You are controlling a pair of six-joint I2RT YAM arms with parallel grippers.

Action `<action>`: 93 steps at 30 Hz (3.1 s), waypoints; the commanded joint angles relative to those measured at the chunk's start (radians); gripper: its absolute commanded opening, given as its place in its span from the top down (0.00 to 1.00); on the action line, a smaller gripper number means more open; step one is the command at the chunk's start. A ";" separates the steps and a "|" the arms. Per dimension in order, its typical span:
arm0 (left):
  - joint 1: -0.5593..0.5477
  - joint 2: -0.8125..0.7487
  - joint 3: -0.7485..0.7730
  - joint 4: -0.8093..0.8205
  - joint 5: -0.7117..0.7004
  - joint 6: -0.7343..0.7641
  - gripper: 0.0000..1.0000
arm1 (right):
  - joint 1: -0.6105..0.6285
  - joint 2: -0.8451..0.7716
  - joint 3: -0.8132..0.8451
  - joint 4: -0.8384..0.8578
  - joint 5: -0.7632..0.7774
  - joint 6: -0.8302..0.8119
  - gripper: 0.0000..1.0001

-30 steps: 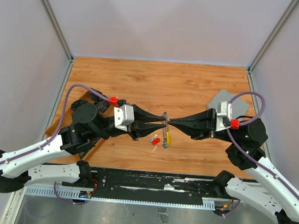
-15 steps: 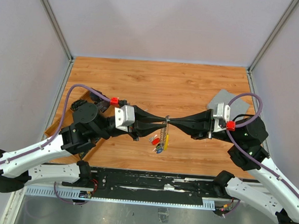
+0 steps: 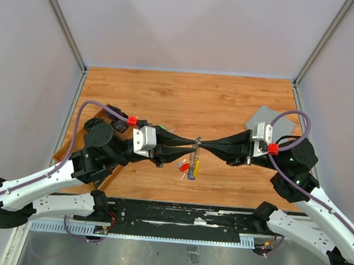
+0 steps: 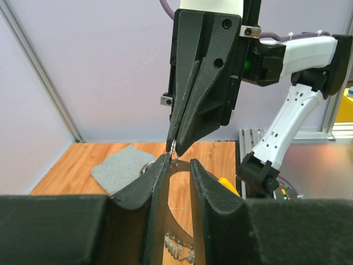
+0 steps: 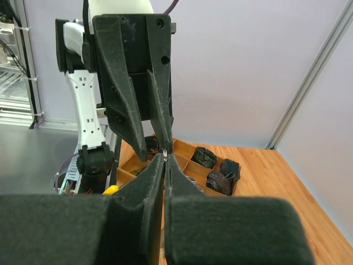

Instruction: Put the keys on the keyring

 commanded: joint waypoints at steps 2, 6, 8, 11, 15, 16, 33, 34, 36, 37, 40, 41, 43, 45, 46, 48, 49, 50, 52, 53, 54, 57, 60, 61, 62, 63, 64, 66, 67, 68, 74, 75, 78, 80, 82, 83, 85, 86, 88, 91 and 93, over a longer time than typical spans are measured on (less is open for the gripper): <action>-0.007 -0.052 -0.034 0.089 -0.006 -0.025 0.71 | 0.015 -0.028 -0.012 0.154 0.046 0.067 1.00; -0.007 -0.090 -0.079 0.193 -0.004 -0.065 0.70 | 0.015 -0.029 -0.026 0.233 0.051 0.121 1.00; -0.008 -0.099 -0.094 0.237 0.008 -0.086 0.70 | 0.016 -0.026 -0.032 0.273 0.054 0.146 1.00; -0.007 -0.096 -0.097 0.277 0.027 -0.106 0.71 | 0.014 -0.020 -0.035 0.315 0.057 0.171 1.00; -0.007 -0.081 -0.098 0.306 0.028 -0.115 0.71 | 0.015 -0.005 -0.035 0.356 0.054 0.193 1.00; -0.008 -0.078 -0.099 0.314 0.029 -0.118 0.71 | 0.015 -0.002 -0.036 0.366 0.052 0.198 1.00; -0.008 -0.046 -0.122 0.410 -0.024 -0.146 0.67 | 0.016 0.037 -0.036 0.483 -0.022 0.276 1.00; -0.007 -0.047 -0.122 0.410 -0.030 -0.146 0.66 | 0.017 0.039 -0.035 0.486 -0.027 0.279 1.00; -0.007 -0.045 -0.119 0.408 -0.043 -0.149 0.66 | 0.018 0.041 -0.035 0.490 -0.034 0.280 1.00; -0.008 -0.043 -0.118 0.407 -0.047 -0.151 0.65 | 0.019 0.042 -0.035 0.490 -0.036 0.280 1.00; -0.007 -0.036 -0.111 0.405 -0.043 -0.156 0.65 | 0.022 0.043 -0.033 0.488 -0.040 0.280 1.00; -0.008 -0.032 -0.110 0.405 -0.039 -0.157 0.65 | 0.023 0.045 -0.034 0.488 -0.039 0.279 1.00; -0.007 -0.028 -0.107 0.404 -0.028 -0.159 0.65 | 0.024 0.046 -0.033 0.488 -0.040 0.278 1.00; -0.007 -0.024 -0.104 0.399 -0.021 -0.158 0.65 | 0.024 0.047 -0.032 0.488 -0.041 0.277 1.00; -0.007 -0.023 -0.103 0.397 -0.017 -0.158 0.66 | 0.024 0.049 -0.031 0.488 -0.042 0.276 1.00; -0.007 -0.019 -0.100 0.395 -0.009 -0.157 0.67 | 0.026 0.051 -0.029 0.488 -0.045 0.276 1.00; -0.007 -0.017 -0.098 0.393 -0.007 -0.156 0.68 | 0.027 0.052 -0.028 0.488 -0.045 0.276 1.00; -0.007 -0.014 -0.097 0.393 -0.008 -0.157 0.68 | 0.027 0.053 -0.029 0.487 -0.047 0.276 1.00; -0.008 -0.012 -0.096 0.394 -0.006 -0.158 0.69 | 0.030 0.055 -0.028 0.484 -0.051 0.273 1.00; -0.007 -0.012 -0.094 0.396 -0.004 -0.157 0.69 | 0.031 0.057 -0.027 0.481 -0.053 0.273 1.00; -0.008 -0.011 -0.093 0.396 -0.004 -0.156 0.69 | 0.032 0.057 -0.026 0.479 -0.053 0.270 1.00; -0.007 -0.009 -0.091 0.396 -0.001 -0.157 0.71 | 0.037 0.060 -0.023 0.468 -0.053 0.263 1.00; -0.007 -0.007 -0.091 0.397 0.000 -0.157 0.72 | 0.041 0.062 -0.020 0.464 -0.053 0.258 1.00; -0.007 -0.007 -0.091 0.398 0.001 -0.157 0.72 | 0.042 0.063 -0.019 0.460 -0.052 0.255 1.00; -0.007 -0.008 -0.091 0.397 0.002 -0.157 0.73 | 0.043 0.063 -0.018 0.455 -0.051 0.251 1.00; -0.008 -0.008 -0.091 0.398 0.003 -0.157 0.74 | 0.046 0.065 -0.018 0.450 -0.051 0.247 1.00; -0.007 -0.007 -0.090 0.398 0.005 -0.157 0.75 | 0.047 0.066 -0.018 0.447 -0.049 0.244 1.00; -0.008 -0.007 -0.089 0.396 0.007 -0.156 0.77 | 0.050 0.067 -0.017 0.446 -0.048 0.241 1.00; -0.007 -0.006 -0.087 0.395 0.006 -0.157 0.79 | 0.052 0.068 -0.017 0.444 -0.047 0.239 1.00; -0.007 -0.006 -0.087 0.395 0.009 -0.157 0.80 | 0.054 0.068 -0.016 0.441 -0.047 0.236 1.00; -0.008 0.003 -0.067 0.372 0.024 -0.156 0.99 | 0.062 0.073 -0.012 0.407 -0.044 0.210 1.00; -0.008 0.005 -0.061 0.364 0.024 -0.156 0.99 | 0.062 0.073 -0.012 0.403 -0.044 0.204 1.00; -0.008 0.007 -0.041 0.327 0.024 -0.157 1.00 | 0.064 0.068 0.000 0.366 -0.041 0.180 0.99; -0.008 0.004 -0.030 0.298 0.023 -0.149 1.00 | 0.063 0.058 0.014 0.301 -0.037 0.147 0.96; -0.008 0.000 -0.017 0.258 0.020 -0.139 0.99 | 0.063 0.041 0.035 0.222 -0.030 0.103 0.85; -0.007 -0.003 -0.009 0.231 0.018 -0.132 0.99 | 0.064 0.030 0.047 0.173 -0.025 0.078 0.79; -0.007 -0.010 0.005 0.181 0.010 -0.116 1.00 | 0.064 0.007 0.075 0.067 -0.011 0.018 0.70; -0.007 -0.014 0.009 0.157 0.006 -0.110 1.00 | 0.063 -0.005 0.092 0.008 -0.002 -0.013 0.67; -0.007 -0.019 0.025 0.096 -0.008 -0.094 0.99 | 0.063 -0.029 0.127 -0.103 0.017 -0.070 0.64; -0.007 -0.021 0.049 0.008 -0.042 -0.071 1.00 | 0.063 -0.037 0.196 -0.283 0.053 -0.147 0.62; -0.007 -0.022 0.057 -0.031 -0.066 -0.069 0.99 | 0.063 -0.033 0.244 -0.402 0.080 -0.193 0.62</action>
